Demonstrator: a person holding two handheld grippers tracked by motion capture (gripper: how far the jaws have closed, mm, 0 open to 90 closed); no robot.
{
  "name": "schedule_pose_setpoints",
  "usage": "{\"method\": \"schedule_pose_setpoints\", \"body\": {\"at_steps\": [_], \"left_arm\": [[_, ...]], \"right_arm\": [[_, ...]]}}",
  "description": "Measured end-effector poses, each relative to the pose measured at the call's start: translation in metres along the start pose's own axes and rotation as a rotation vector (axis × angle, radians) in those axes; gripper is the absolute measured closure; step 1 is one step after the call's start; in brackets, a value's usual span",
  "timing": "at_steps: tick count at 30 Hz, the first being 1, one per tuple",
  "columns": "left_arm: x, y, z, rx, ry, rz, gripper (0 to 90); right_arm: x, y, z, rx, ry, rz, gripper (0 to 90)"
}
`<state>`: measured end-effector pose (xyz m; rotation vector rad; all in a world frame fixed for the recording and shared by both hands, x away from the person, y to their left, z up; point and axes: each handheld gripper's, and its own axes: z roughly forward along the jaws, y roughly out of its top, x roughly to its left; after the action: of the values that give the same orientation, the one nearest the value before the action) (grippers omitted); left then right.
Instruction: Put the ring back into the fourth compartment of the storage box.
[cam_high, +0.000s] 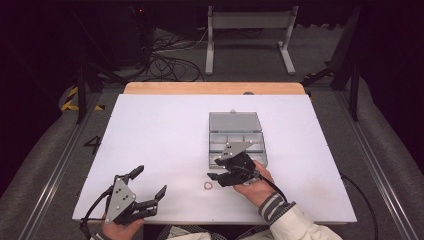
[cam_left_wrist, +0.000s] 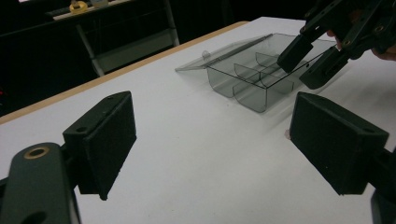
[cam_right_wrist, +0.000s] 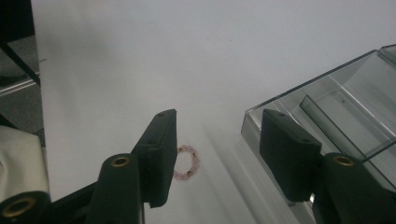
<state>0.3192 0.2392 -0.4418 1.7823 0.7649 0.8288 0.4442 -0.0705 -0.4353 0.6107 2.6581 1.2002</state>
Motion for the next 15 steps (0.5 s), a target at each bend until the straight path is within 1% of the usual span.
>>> {"method": "schedule_pose_setpoints", "body": {"at_steps": [3,5,8,10,12,15], "left_arm": [[0.000,0.000,0.000,0.001,0.000,0.001,15.7],[0.000,0.000,0.000,0.004,-0.003,-0.006,15.8],[0.000,0.000,0.000,0.004,-0.003,-0.006,15.8],[0.000,0.000,0.000,0.004,-0.003,-0.006,15.8],[0.000,0.000,0.000,0.005,-0.004,-0.006,16.0],[0.000,0.000,0.000,0.008,-0.005,-0.009,16.2]], "right_arm": [[0.001,0.000,0.006,0.022,-0.006,-0.011,48.7],[0.002,0.000,0.009,0.037,-0.008,-0.010,50.2],[0.003,-0.001,0.014,0.060,-0.013,-0.014,53.9],[0.003,-0.001,0.018,0.081,-0.016,-0.007,55.4],[0.002,-0.002,0.021,0.096,0.001,0.005,56.3],[0.002,-0.003,0.026,0.121,0.005,0.018,58.4]]}}
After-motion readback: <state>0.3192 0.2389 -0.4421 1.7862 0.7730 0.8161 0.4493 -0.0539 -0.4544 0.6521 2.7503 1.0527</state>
